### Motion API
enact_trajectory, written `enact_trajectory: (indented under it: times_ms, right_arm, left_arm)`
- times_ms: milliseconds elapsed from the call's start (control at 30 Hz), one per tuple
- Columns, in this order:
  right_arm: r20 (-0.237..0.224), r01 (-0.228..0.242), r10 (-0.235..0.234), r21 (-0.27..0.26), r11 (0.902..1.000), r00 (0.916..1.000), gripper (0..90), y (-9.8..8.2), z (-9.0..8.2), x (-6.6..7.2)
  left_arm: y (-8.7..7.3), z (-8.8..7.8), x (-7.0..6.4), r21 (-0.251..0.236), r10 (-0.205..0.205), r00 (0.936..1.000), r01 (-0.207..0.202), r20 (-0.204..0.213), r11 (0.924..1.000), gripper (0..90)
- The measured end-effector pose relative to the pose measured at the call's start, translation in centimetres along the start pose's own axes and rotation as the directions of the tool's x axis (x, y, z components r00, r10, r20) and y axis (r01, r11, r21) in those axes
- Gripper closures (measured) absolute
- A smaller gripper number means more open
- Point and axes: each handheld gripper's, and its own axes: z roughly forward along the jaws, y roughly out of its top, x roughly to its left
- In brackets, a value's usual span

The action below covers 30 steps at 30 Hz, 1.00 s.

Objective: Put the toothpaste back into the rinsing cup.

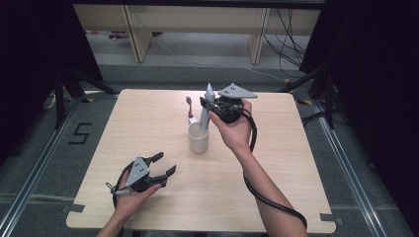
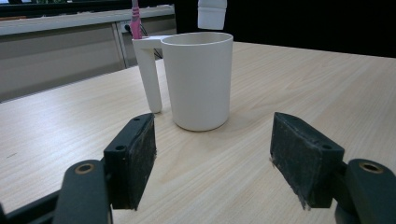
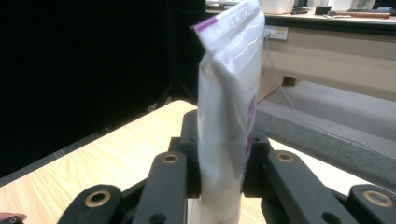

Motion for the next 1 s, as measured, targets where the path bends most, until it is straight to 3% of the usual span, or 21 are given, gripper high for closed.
enact_trajectory:
  times_ms: [67,100,267,400,433,467,800,1000]
  right_arm:
    - [0.006,0.026,-0.026,-0.01,0.9996,0.9996,76.4,0.0,0.1,-0.1]
    - [-0.004,-0.003,0.003,0.001,1.0,1.0,76.4,-0.1,0.2,0.1]
    - [0.003,0.025,-0.025,-0.002,0.9997,0.9997,76.3,-0.3,0.5,0.1]
    - [-0.002,-0.01,0.01,0.014,0.9998,0.9999,76.4,-0.4,0.6,0.4]
    - [-0.005,-0.01,0.01,0.013,0.9999,0.9999,76.4,-0.4,0.6,0.4]
    - [-0.006,0.019,-0.019,0.003,0.9998,0.9998,76.3,-0.4,0.7,0.3]
    - [-0.007,0.008,-0.008,0.022,0.9997,0.9999,76.3,-1.4,1.3,0.5]
    - [-0.012,0.027,-0.026,0.023,0.9994,0.9996,76.3,-1.8,1.8,0.5]
  left_arm:
    - [0.0,0.0,0.0,0.001,0.0,1.0,0.0,0.0,1.0,31.0]
    - [0.0,0.0,0.0,0.001,0.001,1.0,-0.001,0.0,1.0,31.0]
    - [0.0,0.0,0.0,0.001,0.001,1.0,-0.001,0.0,1.0,31.0]
    - [0.0,0.0,0.0,0.002,0.002,1.0,-0.002,0.001,1.0,30.9]
    - [0.0,0.0,0.0,0.002,0.002,1.0,-0.002,0.001,1.0,30.9]
    - [0.0,0.0,0.0,0.003,0.002,1.0,-0.002,0.0,1.0,30.9]
    - [0.0,0.0,0.0,0.003,0.0,1.0,0.0,0.001,1.0,30.9]
    - [0.0,0.0,0.0,0.003,-0.001,1.0,0.001,0.002,1.0,30.8]
